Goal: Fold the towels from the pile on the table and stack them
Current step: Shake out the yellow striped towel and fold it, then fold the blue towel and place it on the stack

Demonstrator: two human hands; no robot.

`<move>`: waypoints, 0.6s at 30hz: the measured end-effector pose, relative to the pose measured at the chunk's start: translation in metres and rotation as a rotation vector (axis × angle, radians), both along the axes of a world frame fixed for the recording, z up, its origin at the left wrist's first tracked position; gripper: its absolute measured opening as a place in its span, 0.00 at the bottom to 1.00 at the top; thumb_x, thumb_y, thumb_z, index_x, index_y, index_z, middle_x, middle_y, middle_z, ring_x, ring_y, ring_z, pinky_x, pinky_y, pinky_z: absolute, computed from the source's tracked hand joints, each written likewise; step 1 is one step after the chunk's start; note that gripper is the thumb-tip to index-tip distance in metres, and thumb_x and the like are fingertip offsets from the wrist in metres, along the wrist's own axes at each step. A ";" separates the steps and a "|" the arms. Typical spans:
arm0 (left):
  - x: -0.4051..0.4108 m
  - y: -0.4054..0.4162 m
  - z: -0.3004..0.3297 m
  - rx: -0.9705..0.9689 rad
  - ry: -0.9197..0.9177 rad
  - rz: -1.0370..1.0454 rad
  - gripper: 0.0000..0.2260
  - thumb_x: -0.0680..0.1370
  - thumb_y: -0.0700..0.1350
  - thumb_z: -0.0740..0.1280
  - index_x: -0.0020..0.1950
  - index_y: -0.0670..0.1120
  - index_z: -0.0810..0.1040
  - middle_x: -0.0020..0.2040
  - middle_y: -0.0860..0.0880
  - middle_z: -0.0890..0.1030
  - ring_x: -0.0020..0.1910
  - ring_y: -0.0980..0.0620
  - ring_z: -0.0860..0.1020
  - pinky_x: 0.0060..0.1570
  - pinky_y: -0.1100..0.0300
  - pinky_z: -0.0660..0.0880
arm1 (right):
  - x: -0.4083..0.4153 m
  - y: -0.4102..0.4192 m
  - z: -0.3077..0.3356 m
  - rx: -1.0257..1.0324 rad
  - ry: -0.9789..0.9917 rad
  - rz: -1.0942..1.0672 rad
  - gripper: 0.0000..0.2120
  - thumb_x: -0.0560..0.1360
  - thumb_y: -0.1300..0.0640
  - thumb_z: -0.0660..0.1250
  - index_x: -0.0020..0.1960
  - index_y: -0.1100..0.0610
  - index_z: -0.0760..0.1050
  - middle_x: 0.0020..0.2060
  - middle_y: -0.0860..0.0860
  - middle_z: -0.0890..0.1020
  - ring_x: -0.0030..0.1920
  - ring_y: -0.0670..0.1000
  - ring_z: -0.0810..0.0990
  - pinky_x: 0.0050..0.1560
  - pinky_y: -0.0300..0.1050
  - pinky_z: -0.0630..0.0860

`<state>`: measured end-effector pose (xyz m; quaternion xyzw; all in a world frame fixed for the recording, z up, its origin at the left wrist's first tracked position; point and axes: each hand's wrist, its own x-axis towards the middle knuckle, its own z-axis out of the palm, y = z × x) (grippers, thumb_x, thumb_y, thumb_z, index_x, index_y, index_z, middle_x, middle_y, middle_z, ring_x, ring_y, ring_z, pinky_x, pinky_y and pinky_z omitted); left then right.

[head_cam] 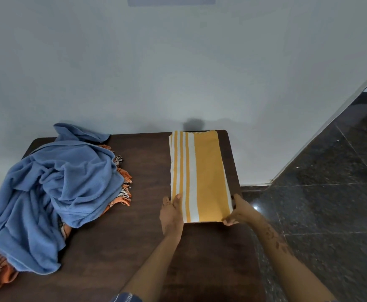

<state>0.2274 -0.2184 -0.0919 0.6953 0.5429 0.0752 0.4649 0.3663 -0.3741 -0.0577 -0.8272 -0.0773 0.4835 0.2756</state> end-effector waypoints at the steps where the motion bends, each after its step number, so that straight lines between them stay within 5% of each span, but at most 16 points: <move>1: 0.000 0.003 -0.001 0.013 -0.009 0.000 0.19 0.80 0.59 0.55 0.59 0.45 0.69 0.50 0.47 0.78 0.47 0.49 0.77 0.45 0.53 0.77 | 0.003 -0.005 -0.005 -0.003 -0.040 -0.028 0.38 0.64 0.74 0.71 0.70 0.60 0.60 0.54 0.58 0.74 0.45 0.56 0.80 0.33 0.41 0.80; 3: 0.000 0.009 -0.001 0.023 0.003 -0.004 0.19 0.80 0.58 0.55 0.59 0.44 0.69 0.49 0.47 0.77 0.47 0.50 0.77 0.42 0.55 0.75 | 0.018 -0.020 -0.008 0.019 -0.147 -0.132 0.35 0.66 0.75 0.67 0.70 0.61 0.63 0.46 0.57 0.78 0.41 0.55 0.79 0.34 0.43 0.77; 6: 0.002 0.011 -0.005 0.008 0.031 0.019 0.21 0.79 0.61 0.54 0.59 0.45 0.69 0.50 0.46 0.78 0.48 0.47 0.78 0.47 0.52 0.77 | 0.034 -0.041 0.007 0.130 -0.049 -0.182 0.36 0.66 0.75 0.70 0.70 0.62 0.61 0.39 0.56 0.78 0.36 0.50 0.78 0.32 0.38 0.74; 10: 0.004 -0.001 -0.006 0.062 0.047 0.034 0.24 0.79 0.63 0.50 0.59 0.47 0.71 0.51 0.47 0.78 0.50 0.47 0.78 0.52 0.48 0.77 | 0.011 -0.024 0.016 0.098 0.146 0.022 0.41 0.64 0.68 0.76 0.69 0.58 0.56 0.48 0.59 0.80 0.40 0.54 0.82 0.39 0.45 0.81; 13: 0.001 -0.001 -0.006 0.099 0.017 0.024 0.22 0.78 0.64 0.53 0.57 0.47 0.71 0.50 0.49 0.79 0.48 0.48 0.78 0.50 0.48 0.78 | -0.008 -0.010 0.000 0.150 0.118 -0.108 0.39 0.66 0.68 0.75 0.68 0.62 0.56 0.53 0.62 0.78 0.34 0.53 0.81 0.36 0.45 0.81; 18: 0.001 0.005 -0.003 0.151 0.045 -0.072 0.15 0.80 0.57 0.55 0.54 0.46 0.72 0.48 0.48 0.78 0.46 0.50 0.78 0.47 0.51 0.77 | -0.006 -0.011 0.004 0.062 0.147 -0.112 0.36 0.67 0.70 0.73 0.68 0.61 0.57 0.38 0.58 0.79 0.32 0.51 0.79 0.34 0.43 0.79</move>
